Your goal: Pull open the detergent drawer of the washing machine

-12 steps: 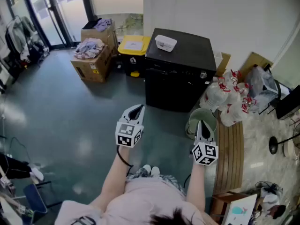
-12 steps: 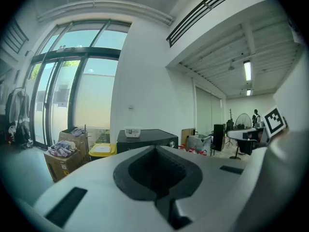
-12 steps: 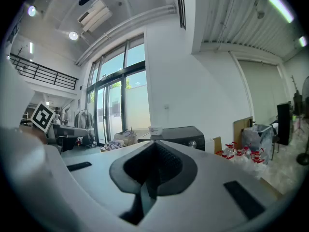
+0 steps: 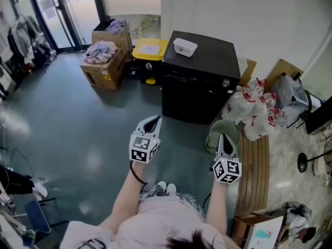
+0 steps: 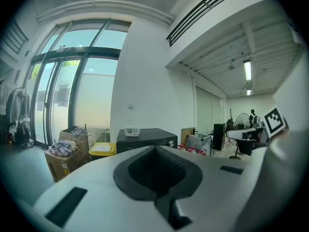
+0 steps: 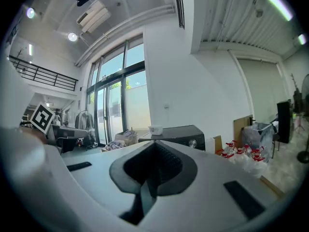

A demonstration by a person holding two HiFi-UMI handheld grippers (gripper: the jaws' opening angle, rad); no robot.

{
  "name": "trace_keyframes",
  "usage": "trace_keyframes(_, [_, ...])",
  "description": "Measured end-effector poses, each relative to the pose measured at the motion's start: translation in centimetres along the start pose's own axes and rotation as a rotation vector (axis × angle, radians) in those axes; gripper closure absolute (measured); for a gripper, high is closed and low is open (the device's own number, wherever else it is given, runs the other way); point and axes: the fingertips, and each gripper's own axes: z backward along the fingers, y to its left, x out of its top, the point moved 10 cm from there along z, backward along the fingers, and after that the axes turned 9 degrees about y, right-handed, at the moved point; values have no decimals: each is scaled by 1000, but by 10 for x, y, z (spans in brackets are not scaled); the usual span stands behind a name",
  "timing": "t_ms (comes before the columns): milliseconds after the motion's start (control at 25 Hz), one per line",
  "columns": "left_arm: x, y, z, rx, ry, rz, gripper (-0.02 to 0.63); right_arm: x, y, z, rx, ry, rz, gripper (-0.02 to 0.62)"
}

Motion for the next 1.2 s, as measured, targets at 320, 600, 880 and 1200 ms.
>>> trace_keyframes(320, [-4,-1,2,1,12,17,581,-3,-1,1,-1,15,-27,580])
trace_keyframes(600, [-9,-7,5,-13,27,37,580,-8,1,6,29,28,-43,580])
trace_keyframes(880, [-3,-9,7,-29,-4,45,578,-4,2,9,85,-1,-48,539])
trace_keyframes(1200, [2,-10,10,-75,-37,30,384,-1,-4,10,123,-50,-89,302])
